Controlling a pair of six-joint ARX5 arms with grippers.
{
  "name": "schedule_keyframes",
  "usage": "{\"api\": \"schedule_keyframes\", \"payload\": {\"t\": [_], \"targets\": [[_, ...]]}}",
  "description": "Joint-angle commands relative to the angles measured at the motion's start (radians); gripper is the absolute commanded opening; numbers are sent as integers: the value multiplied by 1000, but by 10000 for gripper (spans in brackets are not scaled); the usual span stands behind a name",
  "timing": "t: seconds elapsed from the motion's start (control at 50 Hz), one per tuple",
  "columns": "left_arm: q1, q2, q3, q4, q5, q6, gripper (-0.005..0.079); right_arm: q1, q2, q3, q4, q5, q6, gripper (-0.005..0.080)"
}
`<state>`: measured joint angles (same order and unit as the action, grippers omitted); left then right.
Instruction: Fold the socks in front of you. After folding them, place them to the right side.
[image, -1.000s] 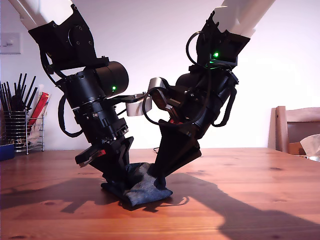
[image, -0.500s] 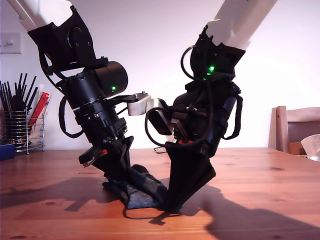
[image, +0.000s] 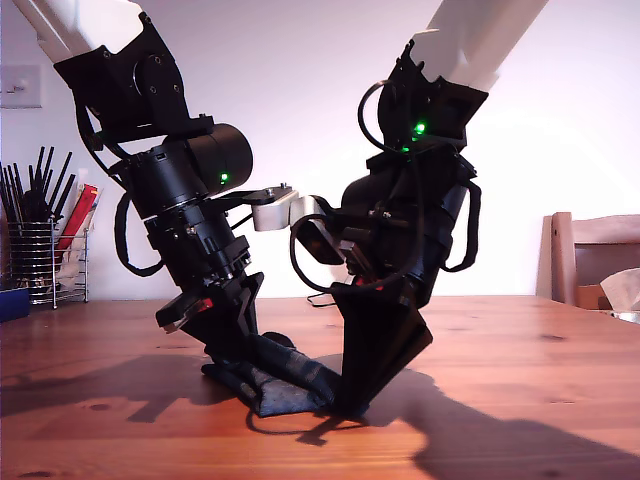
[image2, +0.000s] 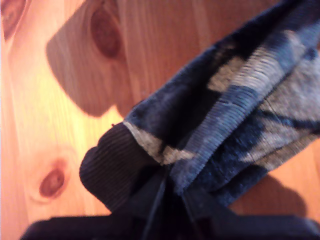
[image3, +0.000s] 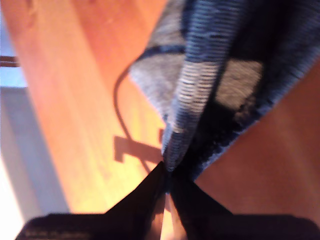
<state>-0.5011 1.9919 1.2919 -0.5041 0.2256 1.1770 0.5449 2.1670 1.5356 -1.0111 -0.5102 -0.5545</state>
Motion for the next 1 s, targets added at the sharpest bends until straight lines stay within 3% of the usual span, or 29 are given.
{"api": "schedule_keyframes", "payload": {"t": [0.0, 0.24, 0.66, 0.98], "targets": [[3, 97, -48, -26, -40, 3, -22, 7, -5, 17, 23, 38, 26, -8], [9, 97, -48, -52, -32, 1, -22, -23, -58, 17, 100, 75, 87, -8], [23, 97, -48, -96, -32, -2, -22, -28, -91, 18, 125, 121, 137, -6], [23, 97, -48, -95, -31, -3, -22, -28, -92, 18, 154, 178, 147, 130]]}}
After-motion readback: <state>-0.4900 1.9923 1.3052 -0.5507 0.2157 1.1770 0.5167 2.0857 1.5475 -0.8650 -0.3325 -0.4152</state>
